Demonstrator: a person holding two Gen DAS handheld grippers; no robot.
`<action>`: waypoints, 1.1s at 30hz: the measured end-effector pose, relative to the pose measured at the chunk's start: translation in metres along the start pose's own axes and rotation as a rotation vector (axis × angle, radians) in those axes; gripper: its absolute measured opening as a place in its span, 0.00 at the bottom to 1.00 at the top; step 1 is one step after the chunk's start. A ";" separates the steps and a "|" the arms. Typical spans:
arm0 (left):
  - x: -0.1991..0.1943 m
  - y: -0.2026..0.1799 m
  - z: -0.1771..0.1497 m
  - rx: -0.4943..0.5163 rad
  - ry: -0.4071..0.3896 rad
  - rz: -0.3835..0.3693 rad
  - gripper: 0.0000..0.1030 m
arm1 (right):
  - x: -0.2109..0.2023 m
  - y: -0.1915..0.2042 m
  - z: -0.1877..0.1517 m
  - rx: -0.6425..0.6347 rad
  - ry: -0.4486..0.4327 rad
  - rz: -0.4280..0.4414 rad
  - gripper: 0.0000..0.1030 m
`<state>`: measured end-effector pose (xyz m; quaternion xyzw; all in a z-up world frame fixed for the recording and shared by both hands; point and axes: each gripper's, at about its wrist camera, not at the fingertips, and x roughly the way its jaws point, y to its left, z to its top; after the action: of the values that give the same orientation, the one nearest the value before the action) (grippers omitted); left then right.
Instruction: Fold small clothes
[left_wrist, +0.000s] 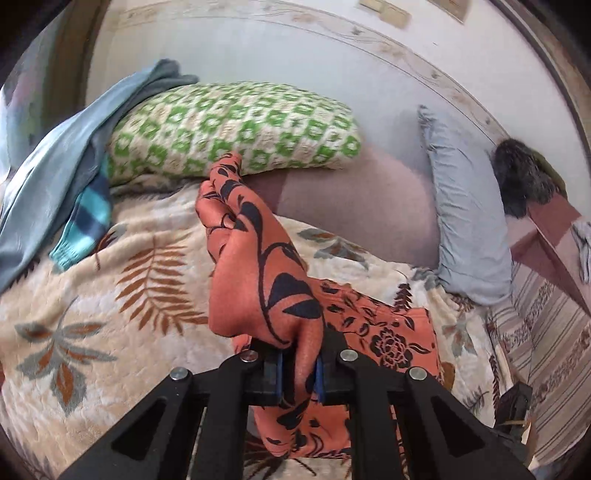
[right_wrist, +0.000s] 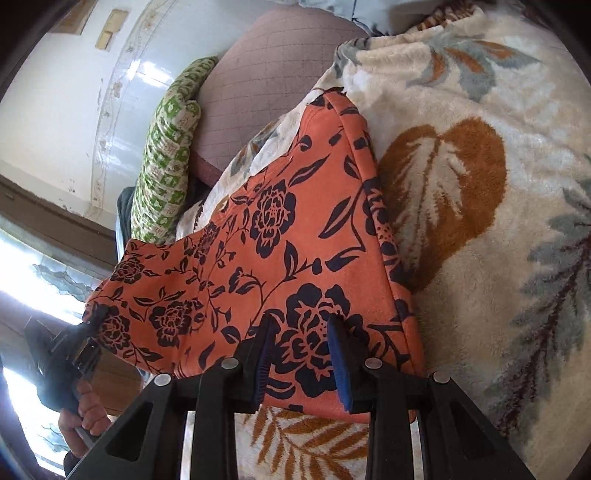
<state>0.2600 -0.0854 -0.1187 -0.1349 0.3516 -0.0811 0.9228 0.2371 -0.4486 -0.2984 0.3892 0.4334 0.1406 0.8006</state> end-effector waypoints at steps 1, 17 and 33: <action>0.004 -0.020 0.000 0.039 0.005 -0.015 0.12 | -0.003 -0.006 0.001 0.021 0.002 0.018 0.31; 0.129 -0.202 -0.133 0.440 0.373 -0.132 0.32 | -0.099 -0.126 0.016 0.440 -0.279 0.280 0.33; 0.078 -0.067 -0.071 0.265 0.319 0.045 0.59 | -0.045 -0.032 0.011 0.195 -0.129 0.241 0.68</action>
<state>0.2666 -0.1817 -0.1977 0.0101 0.4825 -0.1264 0.8667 0.2161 -0.5003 -0.2922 0.5224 0.3431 0.1677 0.7624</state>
